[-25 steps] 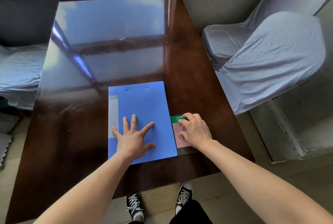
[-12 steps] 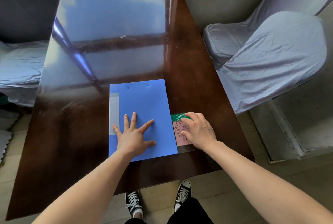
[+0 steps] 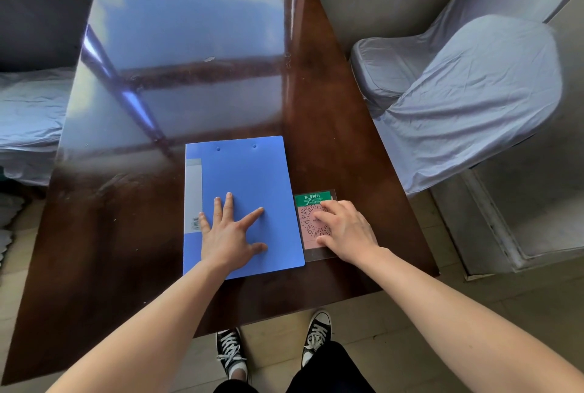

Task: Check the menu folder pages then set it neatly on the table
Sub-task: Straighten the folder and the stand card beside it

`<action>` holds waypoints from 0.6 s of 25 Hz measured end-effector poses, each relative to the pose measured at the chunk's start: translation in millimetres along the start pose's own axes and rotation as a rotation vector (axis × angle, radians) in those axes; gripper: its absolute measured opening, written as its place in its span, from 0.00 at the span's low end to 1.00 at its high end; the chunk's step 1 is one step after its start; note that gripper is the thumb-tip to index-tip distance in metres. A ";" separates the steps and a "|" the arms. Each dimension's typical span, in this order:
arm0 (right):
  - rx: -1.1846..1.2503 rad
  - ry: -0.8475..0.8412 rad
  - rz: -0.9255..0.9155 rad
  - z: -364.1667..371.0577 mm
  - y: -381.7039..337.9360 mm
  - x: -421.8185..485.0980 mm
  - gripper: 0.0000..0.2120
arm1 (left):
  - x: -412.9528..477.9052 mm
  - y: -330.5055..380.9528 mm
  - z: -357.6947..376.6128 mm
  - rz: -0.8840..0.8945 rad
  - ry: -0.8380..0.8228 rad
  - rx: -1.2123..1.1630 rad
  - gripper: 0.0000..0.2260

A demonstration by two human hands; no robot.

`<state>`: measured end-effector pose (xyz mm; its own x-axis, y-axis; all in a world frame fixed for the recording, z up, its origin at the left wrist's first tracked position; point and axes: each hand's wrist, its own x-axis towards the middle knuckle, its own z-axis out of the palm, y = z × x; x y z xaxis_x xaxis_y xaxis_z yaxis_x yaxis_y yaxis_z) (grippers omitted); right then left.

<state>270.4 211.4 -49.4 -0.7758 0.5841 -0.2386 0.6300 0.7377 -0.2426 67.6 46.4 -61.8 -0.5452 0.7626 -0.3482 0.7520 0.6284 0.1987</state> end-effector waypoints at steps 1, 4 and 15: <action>0.003 0.000 0.001 0.3 -0.2 -0.4 0.25 | -0.1 -0.3 0.0 -0.001 0.002 -0.003 0.35; 0.012 0.000 0.000 0.7 0.8 -1.3 0.25 | 1.2 -0.3 -0.4 0.003 0.001 0.001 0.35; 0.025 0.016 0.005 2.7 1.4 -0.6 0.24 | 1.9 2.0 -4.0 -0.004 -0.008 -0.002 0.35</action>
<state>271.8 211.1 -52.2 -0.7731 0.5932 -0.2243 0.6342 0.7262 -0.2653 66.6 49.8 -58.5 -0.5455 0.7588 -0.3559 0.7491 0.6319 0.1991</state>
